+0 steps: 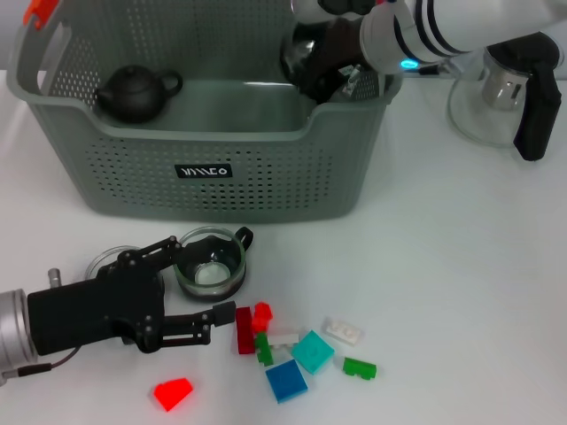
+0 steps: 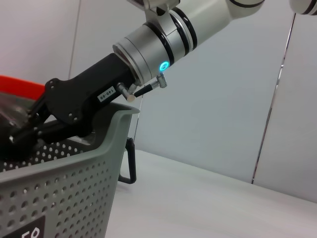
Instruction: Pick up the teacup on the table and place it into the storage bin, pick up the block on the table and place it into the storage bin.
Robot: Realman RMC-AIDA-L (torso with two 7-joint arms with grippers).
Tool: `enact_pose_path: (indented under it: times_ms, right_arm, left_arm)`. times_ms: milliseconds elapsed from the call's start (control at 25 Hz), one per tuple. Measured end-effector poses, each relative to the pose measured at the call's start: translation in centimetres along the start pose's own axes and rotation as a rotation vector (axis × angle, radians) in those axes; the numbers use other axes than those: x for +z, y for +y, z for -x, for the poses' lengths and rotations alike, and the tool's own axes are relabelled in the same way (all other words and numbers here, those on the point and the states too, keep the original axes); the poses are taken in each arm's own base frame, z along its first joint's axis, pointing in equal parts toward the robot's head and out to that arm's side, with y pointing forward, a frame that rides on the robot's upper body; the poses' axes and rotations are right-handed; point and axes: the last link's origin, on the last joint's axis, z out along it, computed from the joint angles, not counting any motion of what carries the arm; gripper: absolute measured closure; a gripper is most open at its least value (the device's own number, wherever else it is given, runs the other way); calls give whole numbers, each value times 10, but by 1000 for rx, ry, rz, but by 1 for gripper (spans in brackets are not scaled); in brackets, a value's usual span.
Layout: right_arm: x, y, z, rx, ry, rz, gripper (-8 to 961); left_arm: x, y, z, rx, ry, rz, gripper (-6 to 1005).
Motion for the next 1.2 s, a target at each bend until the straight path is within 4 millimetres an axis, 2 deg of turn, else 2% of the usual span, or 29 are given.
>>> enact_pose_path:
  times_ms: [160,520,800,1000,1200]
  right_arm:
    - [0,2,-1,-1,7,12,892]
    - [-9,-3,11,0,-17,8,546]
    - [-34,-14,31,10,-109,-30,313]
    - [-64,-11,39,22,-210,-27,313]
    - [-94,1,30,52,-324,-11,314]
  left_arm:
    - [0,1,1,-2,0,-1,66]
    - [-1,1,2,-4,0,-3,67]
    - [-1,1,2,-4,-1,-4,69]
    - [-1,0,1,0,-1,-3,71]
    - [-2,-1,-1,6,-3,-2,73]
